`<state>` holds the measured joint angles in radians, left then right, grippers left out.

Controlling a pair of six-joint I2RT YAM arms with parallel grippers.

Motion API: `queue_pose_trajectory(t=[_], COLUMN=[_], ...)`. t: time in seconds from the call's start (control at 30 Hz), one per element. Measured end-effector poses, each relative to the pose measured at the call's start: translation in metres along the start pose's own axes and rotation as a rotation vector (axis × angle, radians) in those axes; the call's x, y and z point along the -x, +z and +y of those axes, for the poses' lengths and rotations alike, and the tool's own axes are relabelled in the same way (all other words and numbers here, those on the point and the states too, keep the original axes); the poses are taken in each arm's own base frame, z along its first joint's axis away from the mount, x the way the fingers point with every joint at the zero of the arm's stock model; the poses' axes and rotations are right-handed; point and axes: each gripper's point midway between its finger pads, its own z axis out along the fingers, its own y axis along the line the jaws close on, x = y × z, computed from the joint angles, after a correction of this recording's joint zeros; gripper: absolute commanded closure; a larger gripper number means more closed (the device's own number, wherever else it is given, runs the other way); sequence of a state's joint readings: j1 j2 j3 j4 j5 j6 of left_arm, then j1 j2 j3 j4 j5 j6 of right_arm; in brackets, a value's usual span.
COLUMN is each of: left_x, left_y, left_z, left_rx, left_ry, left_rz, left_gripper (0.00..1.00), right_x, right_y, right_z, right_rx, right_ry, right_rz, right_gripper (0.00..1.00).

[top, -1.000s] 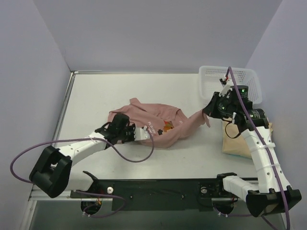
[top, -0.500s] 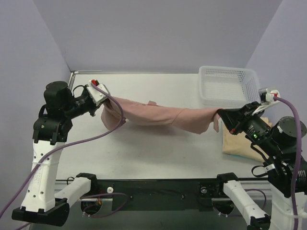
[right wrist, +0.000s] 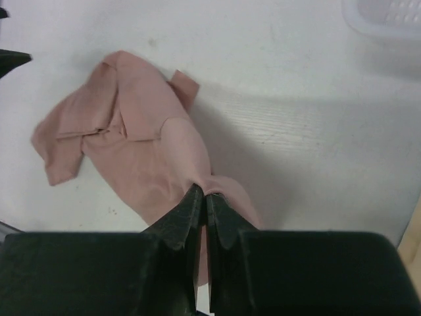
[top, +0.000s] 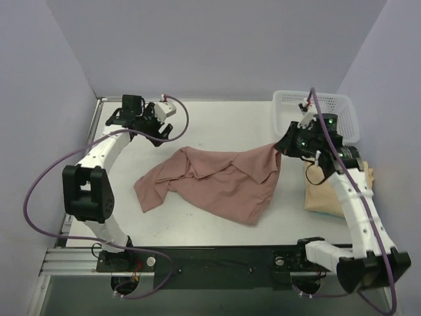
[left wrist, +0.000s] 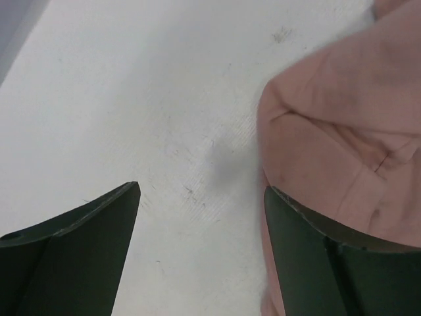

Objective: Fold and stack the t-shirts

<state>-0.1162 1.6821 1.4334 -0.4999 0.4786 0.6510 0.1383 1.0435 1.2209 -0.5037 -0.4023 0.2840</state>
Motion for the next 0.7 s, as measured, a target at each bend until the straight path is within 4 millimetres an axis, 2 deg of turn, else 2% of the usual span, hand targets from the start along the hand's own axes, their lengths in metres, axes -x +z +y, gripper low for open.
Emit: queue_pose_trajectory(t=[0.07,0.1,0.13,0.17,0.2,0.3,0.33,0.4,0.47,0.53,0.7], left_x=[-0.016,-0.016,-0.012,-0.002,0.005,0.025,0.025,0.018,0.001,-0.019,-0.066], left_y=[0.018,0.022,0.022,0.021,0.018,0.002,-0.004,-0.009,-0.004,0.009,0.054], left_z=[-0.005,-0.011,-0.016,-0.026,-0.035,-0.082,-0.101,-0.135,-0.161,-0.168,-0.152], left_rx=[0.001,-0.001,-0.004,-0.009,-0.015,-0.058,-0.086,-0.140,-0.187,-0.206,-0.170], left_ry=[0.014,0.030,0.046,0.078,0.096,0.193,0.227,0.288,0.333,0.341,0.340], left_rz=[0.074,0.094,0.097,0.094,0.087,0.051,0.046,0.049,0.084,0.139,0.282], left_gripper=[0.22,0.34,0.44,0.62,0.65,0.65,0.59,0.53,0.50,0.50,0.48], right_x=[-0.017,-0.029,-0.040,-0.050,-0.059,-0.068,-0.069,-0.070,-0.071,-0.073,-0.083], right_y=[0.034,0.048,0.057,0.064,0.067,0.068,0.068,0.068,0.069,0.070,0.069], right_z=[-0.019,-0.029,-0.036,-0.043,-0.048,-0.052,-0.053,-0.053,-0.054,-0.055,-0.057], right_rx=[-0.048,-0.074,-0.094,-0.112,-0.126,-0.140,-0.140,-0.138,-0.137,-0.137,-0.140], right_ry=[0.029,0.044,0.056,0.066,0.073,0.077,0.074,0.072,0.071,0.072,0.074], right_rz=[0.090,0.139,0.179,0.215,0.239,0.253,0.246,0.238,0.234,0.236,0.241], right_gripper=[1.00,1.00,1.00,1.00,1.00,1.00,1.00,1.00,1.00,1.00,1.00])
